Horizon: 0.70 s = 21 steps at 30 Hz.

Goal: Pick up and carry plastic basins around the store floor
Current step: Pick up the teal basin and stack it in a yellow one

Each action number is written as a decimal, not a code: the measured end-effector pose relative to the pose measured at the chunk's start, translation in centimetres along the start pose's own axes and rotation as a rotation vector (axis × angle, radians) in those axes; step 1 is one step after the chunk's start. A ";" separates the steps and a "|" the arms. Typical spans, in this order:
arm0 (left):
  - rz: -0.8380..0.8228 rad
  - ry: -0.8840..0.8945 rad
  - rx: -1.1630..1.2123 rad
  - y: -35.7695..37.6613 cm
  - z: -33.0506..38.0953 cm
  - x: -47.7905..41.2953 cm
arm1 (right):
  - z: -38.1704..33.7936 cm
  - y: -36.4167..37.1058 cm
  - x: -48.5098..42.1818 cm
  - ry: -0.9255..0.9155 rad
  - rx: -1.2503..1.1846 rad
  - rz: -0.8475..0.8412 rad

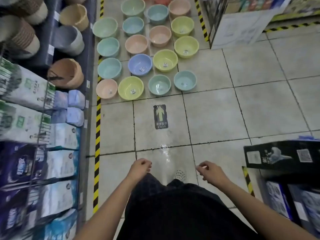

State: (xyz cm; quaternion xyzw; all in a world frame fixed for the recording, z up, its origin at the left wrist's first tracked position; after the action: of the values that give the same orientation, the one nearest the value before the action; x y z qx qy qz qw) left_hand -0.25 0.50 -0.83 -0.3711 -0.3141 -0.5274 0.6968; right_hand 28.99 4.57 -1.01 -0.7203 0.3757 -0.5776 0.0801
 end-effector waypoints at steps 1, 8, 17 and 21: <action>0.011 0.006 0.026 0.6 0.2 -0.2 | 0.3 -0.5 -0.3 0.008 -0.033 -0.006; 0.012 -0.062 0.051 2.6 4.6 -1.9 | 1.5 -5.1 -2.7 0.155 -0.309 -0.044; 0.040 -0.010 0.064 2.4 14.4 -10.8 | -5.7 -12.7 -11.6 0.023 -0.166 0.043; 0.046 -0.014 0.041 1.8 19.5 -15.3 | -11.0 -17.3 -16.2 -0.061 -0.006 0.024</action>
State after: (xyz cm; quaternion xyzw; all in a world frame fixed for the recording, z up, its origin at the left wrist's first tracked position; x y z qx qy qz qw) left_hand -3.16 25.00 -3.58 -0.3677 -0.3212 -0.5020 0.7139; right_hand 26.17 30.51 -0.46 -0.7333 0.3835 -0.5531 0.0961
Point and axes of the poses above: each hand's wrist, its own x-axis away from the middle knuckle, its own y-axis out of the palm, z = x × y, the point moved 1 cm from there along -x, towards the middle knuckle, and after that the axes turned 13 degrees about x, right-handed, at the moved point
